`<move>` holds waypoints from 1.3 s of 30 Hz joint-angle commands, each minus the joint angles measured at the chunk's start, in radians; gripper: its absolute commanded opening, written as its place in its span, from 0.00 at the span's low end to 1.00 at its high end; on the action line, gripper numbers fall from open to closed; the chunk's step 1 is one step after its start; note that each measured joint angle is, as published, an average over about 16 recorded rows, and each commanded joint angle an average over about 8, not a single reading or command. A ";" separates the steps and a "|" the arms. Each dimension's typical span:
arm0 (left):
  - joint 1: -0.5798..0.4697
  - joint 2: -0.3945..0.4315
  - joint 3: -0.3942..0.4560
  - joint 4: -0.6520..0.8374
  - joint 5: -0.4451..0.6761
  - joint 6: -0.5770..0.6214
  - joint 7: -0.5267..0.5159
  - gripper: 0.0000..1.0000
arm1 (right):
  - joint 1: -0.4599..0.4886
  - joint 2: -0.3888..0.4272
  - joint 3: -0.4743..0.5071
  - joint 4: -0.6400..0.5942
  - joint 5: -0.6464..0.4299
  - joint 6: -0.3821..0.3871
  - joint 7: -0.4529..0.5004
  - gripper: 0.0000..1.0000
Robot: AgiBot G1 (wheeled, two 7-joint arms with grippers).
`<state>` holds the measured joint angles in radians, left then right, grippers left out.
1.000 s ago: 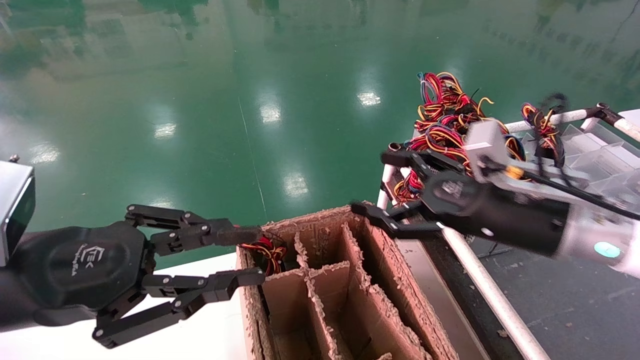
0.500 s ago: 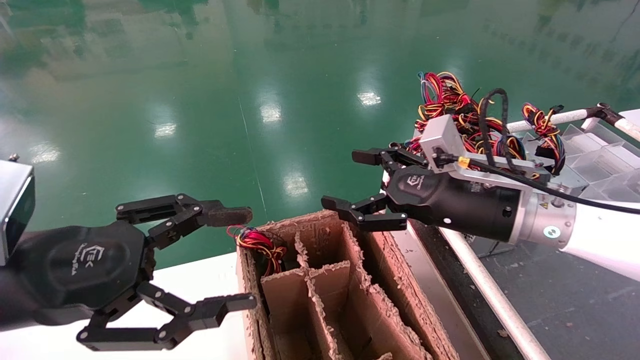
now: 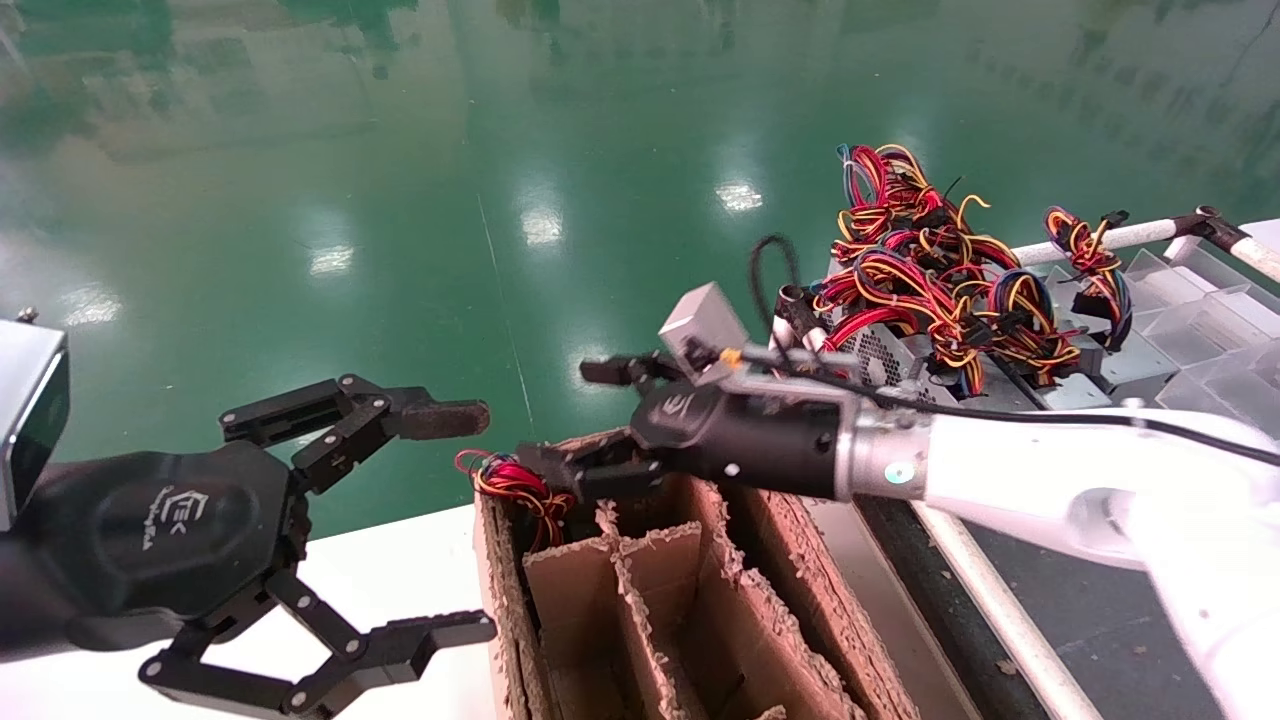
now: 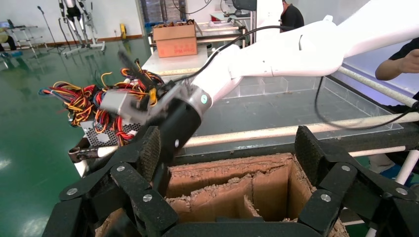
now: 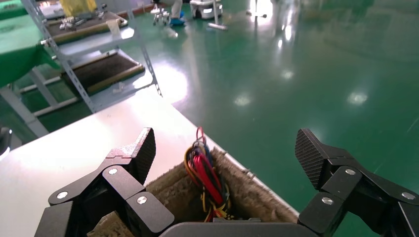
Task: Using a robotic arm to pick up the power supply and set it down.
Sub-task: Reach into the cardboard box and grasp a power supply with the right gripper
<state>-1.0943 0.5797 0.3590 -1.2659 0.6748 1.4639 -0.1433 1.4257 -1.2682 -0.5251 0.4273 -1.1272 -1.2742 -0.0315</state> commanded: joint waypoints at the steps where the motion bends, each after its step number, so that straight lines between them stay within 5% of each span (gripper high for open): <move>1: 0.000 0.000 0.000 0.000 0.000 0.000 0.000 1.00 | 0.018 -0.031 -0.009 -0.058 -0.010 -0.008 -0.021 1.00; 4: 0.000 0.000 0.000 0.000 0.000 0.000 0.000 1.00 | 0.036 -0.060 -0.020 -0.118 -0.018 -0.022 -0.049 0.93; 11: 0.000 0.000 0.000 0.000 0.000 0.000 0.000 1.00 | 0.049 -0.091 -0.060 -0.168 -0.025 -0.050 -0.093 0.12; 13: 0.000 0.000 0.000 0.000 0.000 0.000 0.000 1.00 | 0.047 -0.093 -0.075 -0.163 -0.024 -0.052 -0.102 0.02; 39: 0.000 0.000 0.000 0.000 0.000 0.000 0.000 1.00 | 0.020 -0.093 -0.218 -0.109 0.102 0.055 -0.167 0.00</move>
<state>-1.0944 0.5796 0.3594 -1.2658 0.6746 1.4638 -0.1431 1.4470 -1.3608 -0.7448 0.3172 -1.0279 -1.2195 -0.1982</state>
